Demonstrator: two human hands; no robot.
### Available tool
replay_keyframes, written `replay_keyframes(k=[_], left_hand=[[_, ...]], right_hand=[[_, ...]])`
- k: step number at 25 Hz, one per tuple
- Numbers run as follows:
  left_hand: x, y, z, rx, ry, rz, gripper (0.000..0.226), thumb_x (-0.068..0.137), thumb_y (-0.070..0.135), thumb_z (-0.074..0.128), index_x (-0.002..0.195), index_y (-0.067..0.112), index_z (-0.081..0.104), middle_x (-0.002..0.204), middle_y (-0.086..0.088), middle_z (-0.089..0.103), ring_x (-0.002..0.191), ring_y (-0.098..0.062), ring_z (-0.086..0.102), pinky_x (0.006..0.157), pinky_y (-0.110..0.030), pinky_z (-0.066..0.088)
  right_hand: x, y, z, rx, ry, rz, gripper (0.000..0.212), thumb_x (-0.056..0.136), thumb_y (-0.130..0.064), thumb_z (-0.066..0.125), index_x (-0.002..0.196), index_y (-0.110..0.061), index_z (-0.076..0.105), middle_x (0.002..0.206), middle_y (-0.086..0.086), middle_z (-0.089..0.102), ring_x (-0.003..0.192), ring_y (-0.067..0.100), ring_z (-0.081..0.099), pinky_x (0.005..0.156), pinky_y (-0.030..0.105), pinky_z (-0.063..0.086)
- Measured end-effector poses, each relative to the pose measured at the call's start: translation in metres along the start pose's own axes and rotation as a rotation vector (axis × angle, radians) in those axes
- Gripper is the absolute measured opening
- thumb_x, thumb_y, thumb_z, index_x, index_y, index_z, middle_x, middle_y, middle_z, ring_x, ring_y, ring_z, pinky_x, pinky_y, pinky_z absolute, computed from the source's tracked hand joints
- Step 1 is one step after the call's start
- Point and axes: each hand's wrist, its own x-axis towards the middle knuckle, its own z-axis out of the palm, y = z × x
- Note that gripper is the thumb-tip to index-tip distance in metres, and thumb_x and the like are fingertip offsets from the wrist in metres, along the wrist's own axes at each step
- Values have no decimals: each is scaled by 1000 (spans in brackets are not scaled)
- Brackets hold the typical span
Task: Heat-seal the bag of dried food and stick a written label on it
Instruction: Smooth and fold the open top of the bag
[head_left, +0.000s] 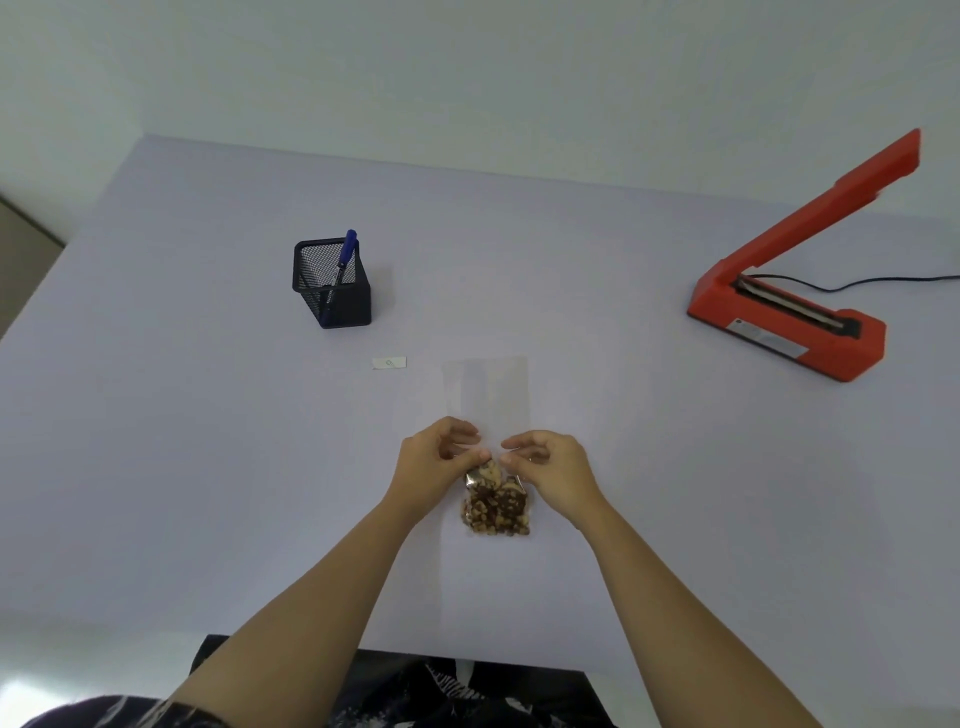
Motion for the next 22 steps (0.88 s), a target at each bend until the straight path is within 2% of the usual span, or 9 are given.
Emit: replay_keyframes(k=[3, 6, 8, 11, 13, 19, 22], left_hand=[[0, -2, 0, 44, -4, -1, 12, 76, 28, 76, 78, 18, 68, 71, 4, 68, 65, -8, 60, 62, -16, 47], [0, 0, 3, 36, -9, 11, 13, 75, 26, 76, 71, 17, 67, 65, -4, 67, 61, -11, 56, 58, -18, 44], [-1, 0, 4, 11, -11, 9, 14, 75, 25, 77, 72, 16, 67, 66, -6, 67, 62, -14, 58, 59, -20, 45], [-2, -6, 1, -91, -57, -41, 12, 75, 26, 77, 80, 16, 71, 75, -5, 73, 75, -20, 68, 74, -30, 52], [-4, -10, -2, -152, -78, -72, 11, 75, 22, 77, 84, 16, 73, 78, -7, 74, 79, -19, 70, 80, -31, 53], [-5, -13, -5, -197, -104, -101, 10, 78, 15, 74, 85, 9, 73, 77, -12, 74, 72, -14, 69, 77, -25, 52], [-5, -15, -5, -165, -145, -113, 6, 80, 18, 72, 84, 13, 72, 79, -12, 73, 73, -15, 66, 77, -27, 51]], right_hand=[[-3, 2, 2, -7, 23, -38, 12, 76, -15, 74, 87, -19, 70, 82, -1, 71, 81, 11, 68, 79, 22, 53], [-8, 7, -2, 58, -47, -13, 20, 76, -19, 75, 94, -18, 67, 91, -2, 71, 86, 11, 67, 75, 19, 53], [-8, 12, -3, 72, -71, -3, 25, 73, -14, 77, 95, -16, 65, 92, 1, 71, 83, 10, 67, 75, 23, 54], [-7, 14, -3, 89, -25, -5, 25, 71, -7, 78, 91, -15, 65, 88, 9, 71, 78, 15, 67, 75, 26, 55], [-6, 16, -2, 98, -10, -18, 24, 70, -6, 78, 88, -16, 65, 87, 11, 70, 80, 18, 67, 77, 26, 55], [-6, 20, -8, 139, -155, 62, 27, 76, -17, 75, 101, -20, 67, 91, 2, 71, 88, 15, 67, 79, 23, 54], [-3, 17, -6, 105, -70, 37, 13, 77, -12, 74, 89, -17, 71, 83, 3, 69, 78, 15, 67, 65, 17, 54]])
